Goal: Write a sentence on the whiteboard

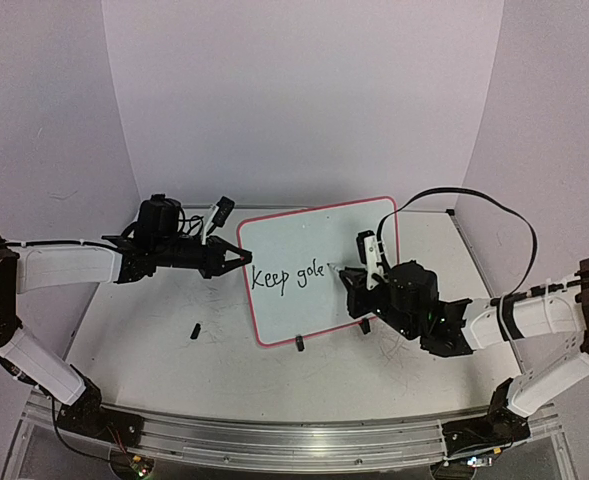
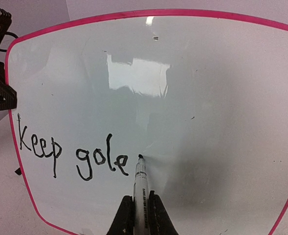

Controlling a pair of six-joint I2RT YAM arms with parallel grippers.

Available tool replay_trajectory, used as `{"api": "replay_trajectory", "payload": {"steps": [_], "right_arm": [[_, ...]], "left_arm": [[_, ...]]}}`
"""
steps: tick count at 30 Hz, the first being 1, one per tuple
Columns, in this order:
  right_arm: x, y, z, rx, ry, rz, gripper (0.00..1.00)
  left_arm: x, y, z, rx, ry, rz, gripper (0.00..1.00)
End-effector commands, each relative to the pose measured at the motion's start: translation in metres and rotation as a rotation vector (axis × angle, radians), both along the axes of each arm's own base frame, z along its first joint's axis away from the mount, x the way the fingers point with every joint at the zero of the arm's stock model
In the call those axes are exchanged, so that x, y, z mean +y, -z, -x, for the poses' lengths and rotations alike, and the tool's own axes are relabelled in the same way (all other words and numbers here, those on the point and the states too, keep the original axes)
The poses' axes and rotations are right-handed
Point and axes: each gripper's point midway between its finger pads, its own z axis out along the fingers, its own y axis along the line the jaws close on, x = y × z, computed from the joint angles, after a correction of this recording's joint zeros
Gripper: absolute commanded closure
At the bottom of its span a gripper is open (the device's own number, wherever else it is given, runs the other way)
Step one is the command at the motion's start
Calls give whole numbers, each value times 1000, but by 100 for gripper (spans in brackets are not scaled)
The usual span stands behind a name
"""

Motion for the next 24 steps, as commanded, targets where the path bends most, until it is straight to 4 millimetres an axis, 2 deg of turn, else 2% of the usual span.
{"api": "replay_trajectory", "payload": {"steps": [1, 12, 24], "right_arm": [[7, -23, -8, -45, 6, -48, 100], [11, -10, -4, -3, -27, -35, 100], [6, 0, -1, 29, -16, -20, 100]], "left_arm": [[13, -10, -26, -132, -105, -64, 100], [13, -11, -25, -135, -104, -62, 100], [14, -11, -25, -135, -106, -63, 100]]}}
